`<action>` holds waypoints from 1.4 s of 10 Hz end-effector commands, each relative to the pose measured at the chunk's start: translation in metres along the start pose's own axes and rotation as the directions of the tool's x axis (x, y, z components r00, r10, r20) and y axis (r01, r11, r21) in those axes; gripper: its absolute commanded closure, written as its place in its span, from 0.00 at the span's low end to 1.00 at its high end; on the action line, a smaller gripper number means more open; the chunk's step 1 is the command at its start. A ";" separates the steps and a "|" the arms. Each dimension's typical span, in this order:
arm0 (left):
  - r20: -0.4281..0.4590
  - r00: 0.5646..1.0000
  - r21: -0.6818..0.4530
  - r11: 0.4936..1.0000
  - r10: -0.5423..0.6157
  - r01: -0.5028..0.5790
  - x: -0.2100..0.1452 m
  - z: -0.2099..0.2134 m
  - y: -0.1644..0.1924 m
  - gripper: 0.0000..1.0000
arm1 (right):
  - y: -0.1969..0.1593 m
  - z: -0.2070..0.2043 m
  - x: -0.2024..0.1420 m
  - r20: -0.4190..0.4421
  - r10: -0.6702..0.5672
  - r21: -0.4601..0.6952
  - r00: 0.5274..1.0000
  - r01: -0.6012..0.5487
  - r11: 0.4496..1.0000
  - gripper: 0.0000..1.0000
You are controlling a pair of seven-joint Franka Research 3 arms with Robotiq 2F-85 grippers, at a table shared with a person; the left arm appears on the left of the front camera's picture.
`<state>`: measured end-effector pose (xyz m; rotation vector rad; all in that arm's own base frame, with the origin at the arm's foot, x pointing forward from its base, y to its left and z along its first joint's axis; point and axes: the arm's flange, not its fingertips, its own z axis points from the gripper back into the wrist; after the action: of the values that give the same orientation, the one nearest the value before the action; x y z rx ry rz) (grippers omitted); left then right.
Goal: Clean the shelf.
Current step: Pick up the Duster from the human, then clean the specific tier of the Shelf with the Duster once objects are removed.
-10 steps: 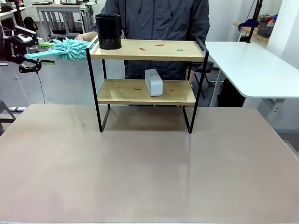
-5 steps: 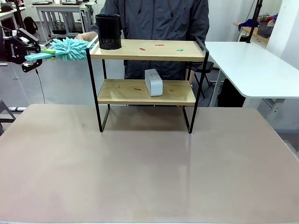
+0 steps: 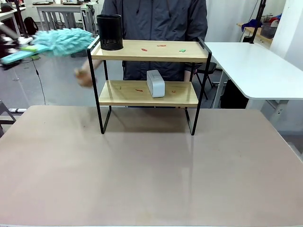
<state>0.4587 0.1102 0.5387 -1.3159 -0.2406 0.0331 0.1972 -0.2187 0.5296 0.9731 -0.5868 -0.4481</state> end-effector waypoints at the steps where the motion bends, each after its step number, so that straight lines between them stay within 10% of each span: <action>1: -0.006 0.977 0.183 0.960 -0.213 0.211 -0.081 0.071 -0.003 1.00 | 0.002 0.000 0.001 0.006 0.025 0.013 1.000 -0.025 1.000 0.00; 6: -0.452 0.811 0.282 0.803 -0.372 0.526 -0.194 0.139 0.050 1.00 | 0.002 0.000 0.001 0.006 0.025 0.013 1.000 -0.025 1.000 0.00; 7: -0.338 0.905 0.263 0.897 -0.258 0.354 -0.191 0.138 0.027 1.00 | 0.002 0.000 0.001 0.006 0.025 0.013 1.000 -0.025 1.000 0.00; 14: -0.338 0.905 0.263 0.897 -0.258 0.354 -0.191 0.138 0.027 1.00 | 0.002 0.000 0.001 0.006 0.025 0.013 1.000 -0.025 1.000 0.00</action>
<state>0.2480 0.2193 0.5086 -0.9169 -0.1674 -0.3870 0.1972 -0.2186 0.5298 0.9710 -0.5875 -0.4475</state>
